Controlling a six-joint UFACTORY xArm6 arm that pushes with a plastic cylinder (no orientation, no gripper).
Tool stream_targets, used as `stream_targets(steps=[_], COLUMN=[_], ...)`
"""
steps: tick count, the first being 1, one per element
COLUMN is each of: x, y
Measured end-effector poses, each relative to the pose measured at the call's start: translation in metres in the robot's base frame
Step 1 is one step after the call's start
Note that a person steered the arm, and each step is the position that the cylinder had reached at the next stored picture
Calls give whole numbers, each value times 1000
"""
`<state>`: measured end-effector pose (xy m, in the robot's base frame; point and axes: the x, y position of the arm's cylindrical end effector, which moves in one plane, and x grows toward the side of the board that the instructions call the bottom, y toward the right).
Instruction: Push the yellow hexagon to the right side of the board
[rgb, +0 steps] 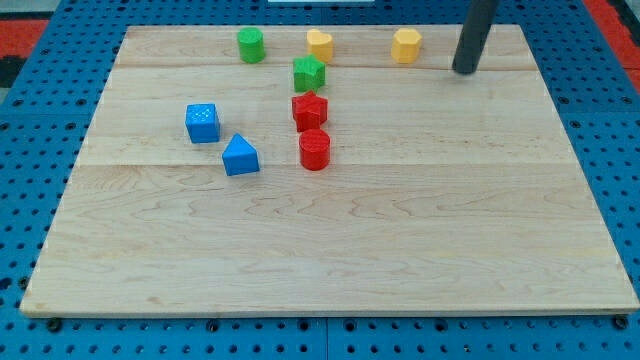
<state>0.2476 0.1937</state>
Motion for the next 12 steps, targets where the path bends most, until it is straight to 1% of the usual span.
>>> stream_targets(steps=[1,3,5,6,7,8,12], x=[-56,-56,-46,7,68,88,90], y=[-28,-36,-78,-93,-94,-88,-88])
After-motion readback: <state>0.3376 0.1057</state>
